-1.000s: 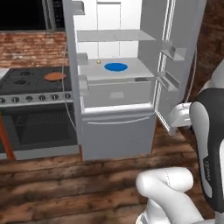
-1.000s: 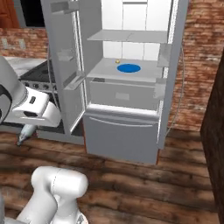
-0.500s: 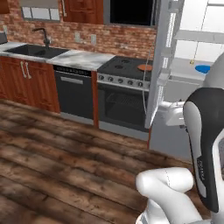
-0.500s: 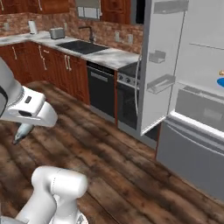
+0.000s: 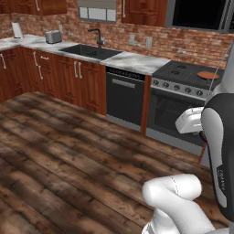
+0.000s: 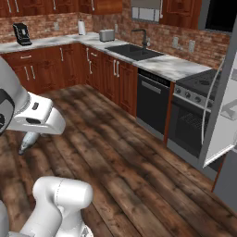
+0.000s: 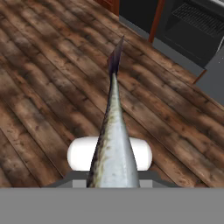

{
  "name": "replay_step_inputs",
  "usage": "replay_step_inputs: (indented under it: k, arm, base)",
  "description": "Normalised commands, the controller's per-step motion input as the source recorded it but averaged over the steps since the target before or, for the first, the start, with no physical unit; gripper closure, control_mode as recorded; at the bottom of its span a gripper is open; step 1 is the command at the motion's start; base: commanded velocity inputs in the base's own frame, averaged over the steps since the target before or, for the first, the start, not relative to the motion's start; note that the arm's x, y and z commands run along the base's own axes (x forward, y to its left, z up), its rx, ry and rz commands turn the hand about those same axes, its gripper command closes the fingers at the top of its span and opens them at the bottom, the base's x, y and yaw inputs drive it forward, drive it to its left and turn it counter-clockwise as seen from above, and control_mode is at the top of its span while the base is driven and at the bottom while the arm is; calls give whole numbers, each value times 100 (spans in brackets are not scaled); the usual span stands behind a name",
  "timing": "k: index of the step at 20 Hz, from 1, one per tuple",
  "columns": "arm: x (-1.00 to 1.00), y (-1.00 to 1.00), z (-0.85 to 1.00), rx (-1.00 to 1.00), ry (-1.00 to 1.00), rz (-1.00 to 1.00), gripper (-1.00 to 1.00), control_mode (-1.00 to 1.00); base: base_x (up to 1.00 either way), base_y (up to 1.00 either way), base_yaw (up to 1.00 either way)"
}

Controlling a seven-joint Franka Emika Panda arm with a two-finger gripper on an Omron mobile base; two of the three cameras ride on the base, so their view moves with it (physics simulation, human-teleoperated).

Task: Retrieve the fish from the fridge and place it on the saucepan with marinade on the stove.

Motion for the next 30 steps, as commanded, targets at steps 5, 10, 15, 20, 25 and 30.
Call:
replay_step_inputs:
  k: [5, 10, 15, 20, 25, 30]
  arm:
    - [0, 0, 0, 0, 0, 0, 100, 100]
    - [0, 0, 0, 0, 0, 0, 100, 100]
    - [0, 0, 0, 0, 0, 0, 100, 100]
    - [0, 0, 0, 0, 0, 0, 100, 100]
    - [0, 0, 0, 0, 0, 0, 100, 100]
    - [0, 0, 0, 0, 0, 0, 100, 100]
  base:
    - [94, 48, -25]
    - [82, 20, -55]
    - [57, 25, -70]
    - [68, 51, -58]
    - [80, 82, -24]
    - [80, 49, -1]
